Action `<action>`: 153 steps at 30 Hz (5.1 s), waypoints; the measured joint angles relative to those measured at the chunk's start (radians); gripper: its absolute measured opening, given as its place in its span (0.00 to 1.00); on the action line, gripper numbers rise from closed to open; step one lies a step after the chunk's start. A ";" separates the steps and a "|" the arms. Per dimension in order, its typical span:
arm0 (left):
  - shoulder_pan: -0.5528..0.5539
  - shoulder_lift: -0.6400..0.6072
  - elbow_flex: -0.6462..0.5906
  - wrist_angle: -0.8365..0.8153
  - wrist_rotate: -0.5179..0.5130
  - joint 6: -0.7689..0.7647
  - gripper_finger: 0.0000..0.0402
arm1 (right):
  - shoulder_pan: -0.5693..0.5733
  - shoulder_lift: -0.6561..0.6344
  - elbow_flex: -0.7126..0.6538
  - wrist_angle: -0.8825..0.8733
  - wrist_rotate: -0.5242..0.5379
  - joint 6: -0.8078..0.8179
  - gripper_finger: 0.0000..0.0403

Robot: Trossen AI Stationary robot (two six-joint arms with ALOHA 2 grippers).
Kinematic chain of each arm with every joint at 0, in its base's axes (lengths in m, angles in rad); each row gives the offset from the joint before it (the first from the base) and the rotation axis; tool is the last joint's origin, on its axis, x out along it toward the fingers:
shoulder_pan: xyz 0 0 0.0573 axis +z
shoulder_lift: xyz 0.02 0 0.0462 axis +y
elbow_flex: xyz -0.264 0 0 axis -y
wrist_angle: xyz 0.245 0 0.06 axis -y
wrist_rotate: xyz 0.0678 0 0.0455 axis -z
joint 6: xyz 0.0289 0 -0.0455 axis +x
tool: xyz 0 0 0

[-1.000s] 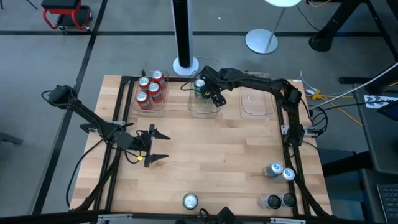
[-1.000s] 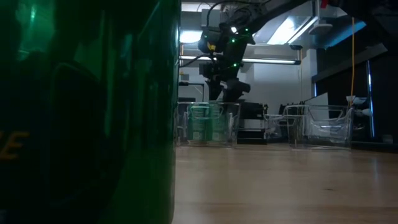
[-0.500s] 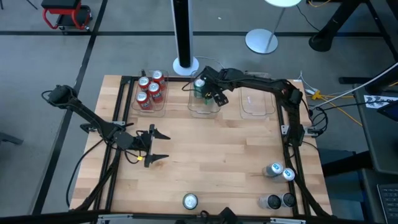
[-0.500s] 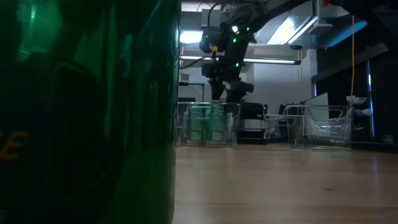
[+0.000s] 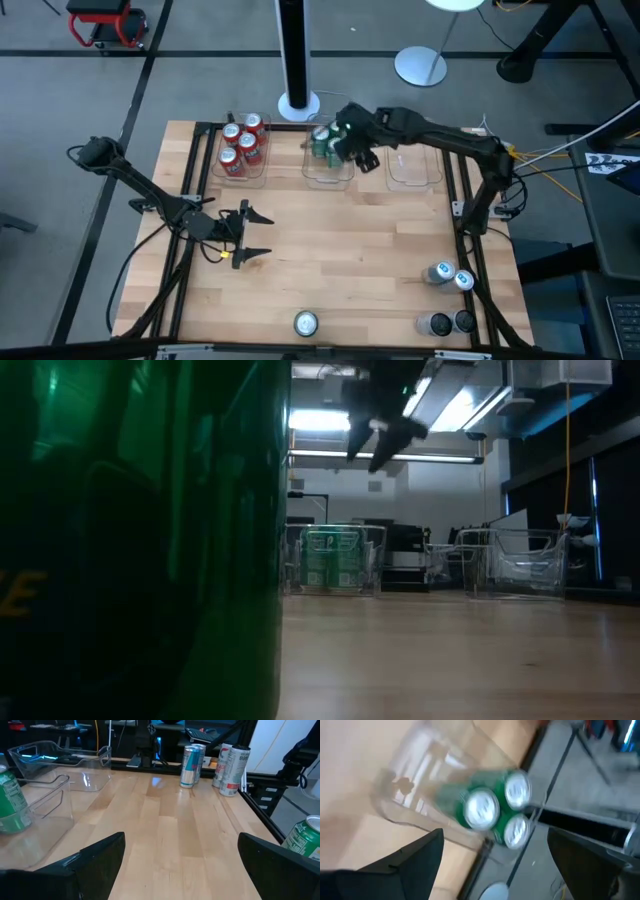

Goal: Sort soda cans
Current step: Put the green soda can into the middle transparent bin

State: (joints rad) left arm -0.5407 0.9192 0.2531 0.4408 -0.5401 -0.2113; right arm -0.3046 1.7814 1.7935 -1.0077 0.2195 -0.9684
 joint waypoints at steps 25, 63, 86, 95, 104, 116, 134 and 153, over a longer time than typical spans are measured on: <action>0.000 0.000 0.000 0.016 0.000 0.010 0.93 | 0.640 -0.017 0.000 0.403 -0.037 -0.031 0.97; 0.001 0.000 0.000 0.016 0.000 0.002 0.93 | 0.865 0.329 0.044 0.583 -0.246 0.201 0.96; 0.005 0.000 -0.001 0.010 0.000 -0.010 0.93 | 0.826 0.413 0.073 0.546 -0.334 0.340 0.96; 0.006 0.000 -0.001 0.011 0.000 -0.015 0.93 | 0.825 0.455 0.073 0.547 -0.343 0.345 0.96; 0.006 0.000 -0.001 0.012 0.000 -0.015 0.93 | 0.819 0.498 0.073 0.596 -0.395 0.341 0.96; 0.006 0.000 -0.001 0.012 0.000 -0.016 0.93 | 0.814 0.498 0.073 0.642 -0.413 0.339 0.83; 0.006 0.000 0.000 0.011 0.000 -0.017 0.93 | 0.793 0.456 0.072 0.550 -0.324 0.285 0.78; 0.006 0.000 0.000 0.011 0.000 -0.017 0.93 | 0.660 0.157 0.072 0.226 -0.120 0.167 0.78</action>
State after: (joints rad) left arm -0.5343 0.9195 0.2527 0.4522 -0.5400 -0.2283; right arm 0.3551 1.9386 1.8652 -0.7815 0.0996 -0.8017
